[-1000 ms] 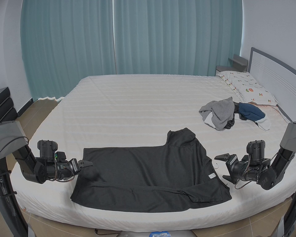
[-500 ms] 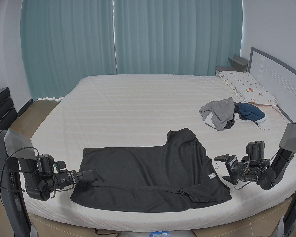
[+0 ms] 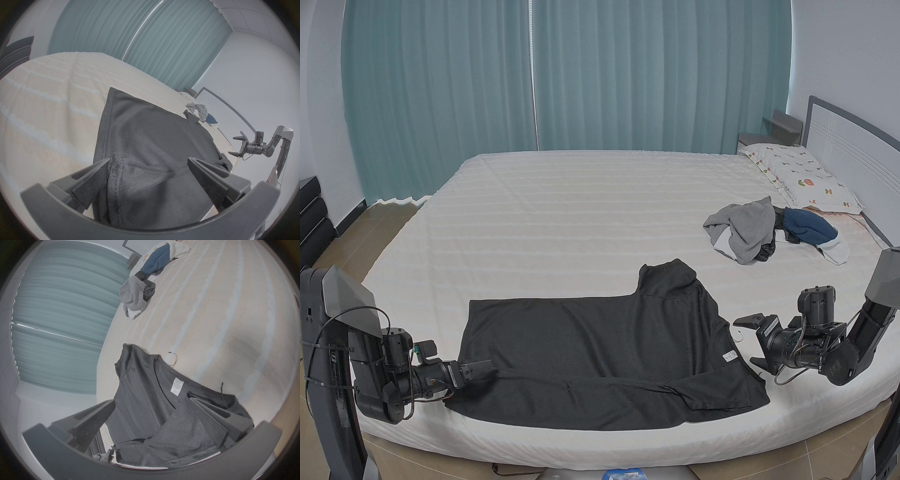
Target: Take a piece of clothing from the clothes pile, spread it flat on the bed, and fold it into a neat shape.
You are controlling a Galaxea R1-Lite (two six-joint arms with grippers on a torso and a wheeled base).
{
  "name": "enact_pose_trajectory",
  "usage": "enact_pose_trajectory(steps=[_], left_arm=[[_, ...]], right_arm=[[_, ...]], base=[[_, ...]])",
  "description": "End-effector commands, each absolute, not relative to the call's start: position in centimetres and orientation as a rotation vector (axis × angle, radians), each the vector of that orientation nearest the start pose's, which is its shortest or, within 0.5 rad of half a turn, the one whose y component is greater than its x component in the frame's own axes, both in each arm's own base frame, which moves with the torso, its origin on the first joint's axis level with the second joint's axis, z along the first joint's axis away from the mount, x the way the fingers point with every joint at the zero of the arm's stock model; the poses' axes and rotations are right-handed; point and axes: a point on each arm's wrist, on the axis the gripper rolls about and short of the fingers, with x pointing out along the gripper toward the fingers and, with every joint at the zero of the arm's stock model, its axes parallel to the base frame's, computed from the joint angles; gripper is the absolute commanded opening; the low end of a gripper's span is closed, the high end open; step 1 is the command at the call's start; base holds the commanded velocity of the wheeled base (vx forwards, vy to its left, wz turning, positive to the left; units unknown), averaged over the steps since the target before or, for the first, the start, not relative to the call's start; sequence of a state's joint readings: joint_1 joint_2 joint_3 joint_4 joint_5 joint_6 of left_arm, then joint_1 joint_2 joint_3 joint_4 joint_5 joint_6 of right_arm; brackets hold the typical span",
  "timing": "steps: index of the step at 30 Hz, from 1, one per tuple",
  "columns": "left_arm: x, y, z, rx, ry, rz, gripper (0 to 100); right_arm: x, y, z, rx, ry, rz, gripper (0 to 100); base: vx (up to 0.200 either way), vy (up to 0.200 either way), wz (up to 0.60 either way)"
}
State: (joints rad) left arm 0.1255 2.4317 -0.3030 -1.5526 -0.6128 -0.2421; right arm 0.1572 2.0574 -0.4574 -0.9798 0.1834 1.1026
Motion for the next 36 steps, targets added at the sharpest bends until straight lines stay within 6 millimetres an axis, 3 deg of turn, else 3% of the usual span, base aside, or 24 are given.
enact_pose_trajectory(steps=[1, 8, 9, 22, 32, 36], left_arm=[[28.5, 2.4, -5.3, -0.441, 0.597, -0.402, 100], [28.6, 2.5, -5.7, -0.443, 0.601, -0.400, 100], [28.6, 2.5, -5.7, -0.444, 0.602, -0.400, 0], [28.0, 3.1, -5.0, -0.439, 0.592, -0.347, 0], [27.5, 2.6, -4.0, -0.420, 0.588, -0.297, 0], [27.1, 2.5, -3.6, -0.420, 0.590, -0.286, 0]], right_arm=[[28.9, 5.0, 2.9, 1.063, 0.740, -0.047, 100], [29.0, 5.0, 2.8, 1.063, 0.741, -0.047, 100], [29.0, 5.0, 2.8, 1.063, 0.741, -0.047, 100], [29.0, 4.9, 3.0, 1.046, 0.733, -0.043, 100], [28.0, 4.4, 1.3, 0.850, 0.796, -0.011, 100], [28.2, 3.4, 1.0, 0.766, 0.796, 0.041, 100]], base=[[0.000, 0.000, 0.00], [0.000, 0.000, 0.00], [0.000, 0.000, 0.00], [0.000, 0.000, 0.00], [0.000, 0.000, 0.00], [0.000, 0.000, 0.00]])
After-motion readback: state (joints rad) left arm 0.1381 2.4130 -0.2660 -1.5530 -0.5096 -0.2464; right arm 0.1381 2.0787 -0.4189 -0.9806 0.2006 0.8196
